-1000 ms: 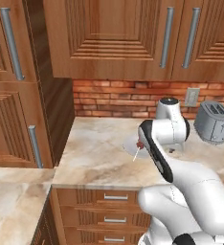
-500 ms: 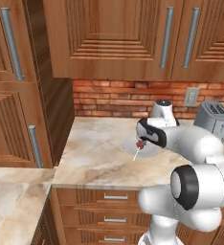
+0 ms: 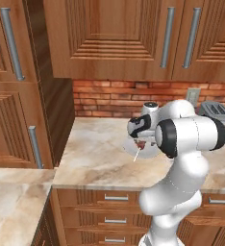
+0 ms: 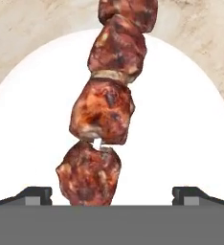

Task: Place the cold items (carrot and squash) from the fridge in one tupperware on the dining counter. Place the warm items (hot dog and kebab skewer) in the stove area in another tupperware.

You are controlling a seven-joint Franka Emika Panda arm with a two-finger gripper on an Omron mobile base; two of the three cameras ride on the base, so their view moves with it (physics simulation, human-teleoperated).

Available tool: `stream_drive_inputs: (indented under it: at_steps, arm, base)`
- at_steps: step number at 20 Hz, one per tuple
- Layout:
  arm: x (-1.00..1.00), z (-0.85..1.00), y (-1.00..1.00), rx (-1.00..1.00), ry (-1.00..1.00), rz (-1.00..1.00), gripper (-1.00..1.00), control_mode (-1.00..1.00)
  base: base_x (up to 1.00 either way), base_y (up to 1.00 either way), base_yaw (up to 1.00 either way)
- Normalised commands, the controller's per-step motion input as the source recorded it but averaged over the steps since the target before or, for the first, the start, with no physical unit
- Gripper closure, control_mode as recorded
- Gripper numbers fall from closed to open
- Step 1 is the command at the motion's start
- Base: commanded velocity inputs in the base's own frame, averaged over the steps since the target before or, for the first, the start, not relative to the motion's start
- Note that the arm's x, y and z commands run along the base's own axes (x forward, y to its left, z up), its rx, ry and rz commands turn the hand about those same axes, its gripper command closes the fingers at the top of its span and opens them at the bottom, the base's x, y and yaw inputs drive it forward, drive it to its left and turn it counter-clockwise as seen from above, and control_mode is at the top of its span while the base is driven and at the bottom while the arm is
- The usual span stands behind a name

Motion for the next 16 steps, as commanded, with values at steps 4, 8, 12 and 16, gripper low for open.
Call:
stream_drive_inputs:
  at_steps: [4,8,12,16]
  arm:
    - [0.68,-0.65,0.00,0.00,0.00,0.00,-1.00,-1.00]
    - [0.56,-0.53,0.00,0.00,0.00,0.00,-1.00,-1.00]
    - [0.23,-0.58,0.00,0.01,0.00,0.00,1.00,-1.00]
    - [-0.13,-0.33,-0.27,0.12,-0.02,0.00,1.00,-1.00]
  base:
    - [0.00,0.00,0.00]
    - [0.00,0.00,0.00]
    - [0.00,0.00,0.00]
    - [0.00,0.00,0.00]
